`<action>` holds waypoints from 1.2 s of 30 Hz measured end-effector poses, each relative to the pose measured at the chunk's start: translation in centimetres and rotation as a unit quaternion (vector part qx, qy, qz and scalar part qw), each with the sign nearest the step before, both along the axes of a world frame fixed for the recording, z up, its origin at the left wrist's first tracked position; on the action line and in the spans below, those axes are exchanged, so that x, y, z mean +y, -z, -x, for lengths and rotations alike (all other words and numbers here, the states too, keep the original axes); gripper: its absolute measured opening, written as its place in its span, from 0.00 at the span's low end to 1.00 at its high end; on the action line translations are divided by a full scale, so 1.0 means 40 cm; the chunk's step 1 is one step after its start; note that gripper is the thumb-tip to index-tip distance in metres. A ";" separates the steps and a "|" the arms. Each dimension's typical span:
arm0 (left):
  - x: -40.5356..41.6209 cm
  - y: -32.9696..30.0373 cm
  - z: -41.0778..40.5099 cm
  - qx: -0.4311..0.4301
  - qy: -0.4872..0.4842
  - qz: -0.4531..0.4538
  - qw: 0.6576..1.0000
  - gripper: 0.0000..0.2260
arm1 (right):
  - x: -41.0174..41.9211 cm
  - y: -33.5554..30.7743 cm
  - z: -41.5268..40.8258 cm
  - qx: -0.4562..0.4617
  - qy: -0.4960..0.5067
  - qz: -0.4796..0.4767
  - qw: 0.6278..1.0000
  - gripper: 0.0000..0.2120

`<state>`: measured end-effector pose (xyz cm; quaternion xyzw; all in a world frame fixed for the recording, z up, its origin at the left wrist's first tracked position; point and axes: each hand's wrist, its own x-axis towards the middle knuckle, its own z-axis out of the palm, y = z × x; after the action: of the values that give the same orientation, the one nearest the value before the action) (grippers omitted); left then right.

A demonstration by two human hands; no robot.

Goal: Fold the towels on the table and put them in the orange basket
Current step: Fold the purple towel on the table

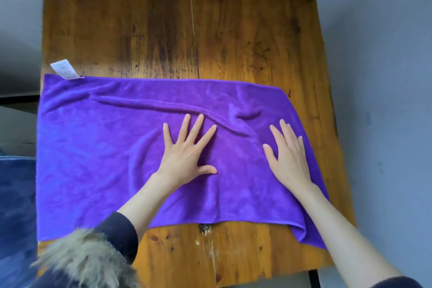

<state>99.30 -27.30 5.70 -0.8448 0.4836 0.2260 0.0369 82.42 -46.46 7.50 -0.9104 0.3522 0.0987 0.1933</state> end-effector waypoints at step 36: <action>-0.102 0.002 0.103 0.084 -0.056 0.050 0.994 0.34 | -0.053 -0.037 -0.013 -0.068 0.222 -0.187 0.954 0.11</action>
<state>95.18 -31.37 5.61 -0.8491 0.4480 0.2735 -0.0592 82.94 -48.59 8.96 -0.7613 0.5069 0.0552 0.4006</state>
